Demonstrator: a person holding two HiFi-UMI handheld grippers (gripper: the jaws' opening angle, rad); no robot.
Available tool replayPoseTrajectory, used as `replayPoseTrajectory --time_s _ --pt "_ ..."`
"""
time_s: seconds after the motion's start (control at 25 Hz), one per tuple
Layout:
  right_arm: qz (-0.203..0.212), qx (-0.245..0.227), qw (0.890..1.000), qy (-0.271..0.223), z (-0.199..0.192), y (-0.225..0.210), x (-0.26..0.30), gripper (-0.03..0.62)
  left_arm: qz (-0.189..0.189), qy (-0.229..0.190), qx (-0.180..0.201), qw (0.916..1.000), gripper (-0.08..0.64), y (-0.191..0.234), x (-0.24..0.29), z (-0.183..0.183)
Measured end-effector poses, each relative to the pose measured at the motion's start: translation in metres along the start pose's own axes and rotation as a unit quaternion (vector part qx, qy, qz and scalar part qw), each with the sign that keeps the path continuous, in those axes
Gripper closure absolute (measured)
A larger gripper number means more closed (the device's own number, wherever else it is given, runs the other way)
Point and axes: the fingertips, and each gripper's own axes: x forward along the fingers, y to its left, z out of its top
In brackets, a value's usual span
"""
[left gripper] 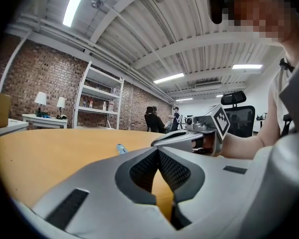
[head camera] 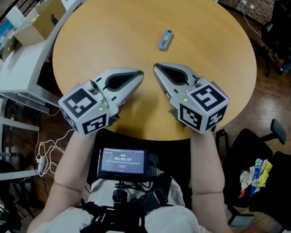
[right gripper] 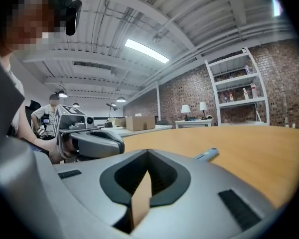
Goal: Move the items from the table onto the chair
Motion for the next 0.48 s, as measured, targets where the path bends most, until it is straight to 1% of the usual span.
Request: replayPoseTrajectory --time_s 0.16,0.48 --pt "-0.009 0.006 1.000 0.004 -0.0024 -0.0047 -0.0004 0.589 0.000 0.022 -0.012 0.9997 0.551 0.0007 0.0053 -0.0088" --pt "-0.009 0.004 1.000 0.003 0.0013 -0.0065 -0.0009 0.589 -0.007 0.027 -0.014 0.9995 0.552 0.0001 0.0083 -0.0058"
